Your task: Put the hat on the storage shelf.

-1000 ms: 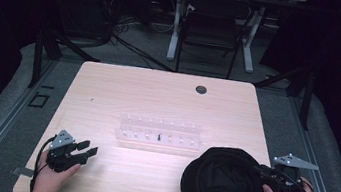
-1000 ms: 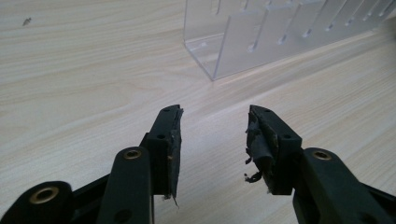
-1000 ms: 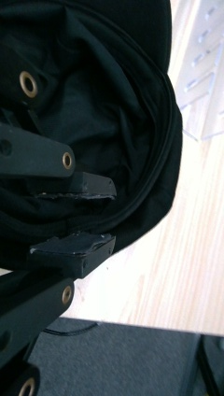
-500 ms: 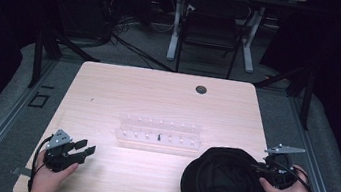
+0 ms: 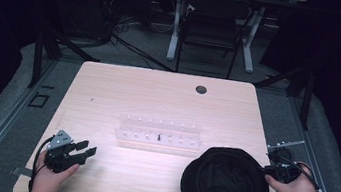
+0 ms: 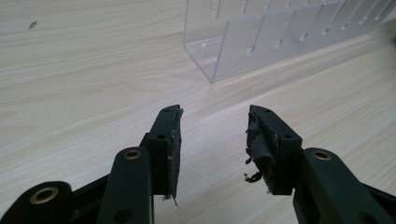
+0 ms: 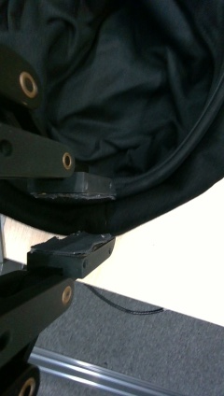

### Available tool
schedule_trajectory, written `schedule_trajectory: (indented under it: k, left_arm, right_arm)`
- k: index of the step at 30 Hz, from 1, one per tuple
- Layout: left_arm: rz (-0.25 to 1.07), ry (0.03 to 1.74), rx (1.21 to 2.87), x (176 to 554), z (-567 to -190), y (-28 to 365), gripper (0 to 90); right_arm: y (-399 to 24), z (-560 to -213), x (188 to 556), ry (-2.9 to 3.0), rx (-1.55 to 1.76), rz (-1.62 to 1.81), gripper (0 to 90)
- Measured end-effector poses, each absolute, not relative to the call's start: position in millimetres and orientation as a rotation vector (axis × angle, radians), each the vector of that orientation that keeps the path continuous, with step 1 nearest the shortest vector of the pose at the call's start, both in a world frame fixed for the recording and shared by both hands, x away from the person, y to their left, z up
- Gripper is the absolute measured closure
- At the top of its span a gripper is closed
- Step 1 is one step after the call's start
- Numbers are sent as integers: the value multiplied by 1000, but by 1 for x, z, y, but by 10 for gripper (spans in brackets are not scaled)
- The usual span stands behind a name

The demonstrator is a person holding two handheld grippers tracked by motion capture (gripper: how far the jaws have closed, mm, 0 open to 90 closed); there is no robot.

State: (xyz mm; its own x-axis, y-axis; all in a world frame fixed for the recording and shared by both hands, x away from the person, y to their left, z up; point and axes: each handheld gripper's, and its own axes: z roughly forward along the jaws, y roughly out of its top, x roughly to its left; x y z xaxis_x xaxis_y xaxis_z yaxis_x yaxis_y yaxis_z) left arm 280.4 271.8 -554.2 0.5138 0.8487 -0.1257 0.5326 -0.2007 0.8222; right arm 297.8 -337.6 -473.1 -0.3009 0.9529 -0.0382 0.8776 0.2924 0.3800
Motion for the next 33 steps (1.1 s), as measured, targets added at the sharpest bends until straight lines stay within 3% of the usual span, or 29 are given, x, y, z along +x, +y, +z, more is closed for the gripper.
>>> schedule_trajectory:
  k: [33]
  left_arm:
    - [449,1153,1861,282,-555,274,550]
  right_arm:
    - [-345,-490,322,2504,1613,334,772]
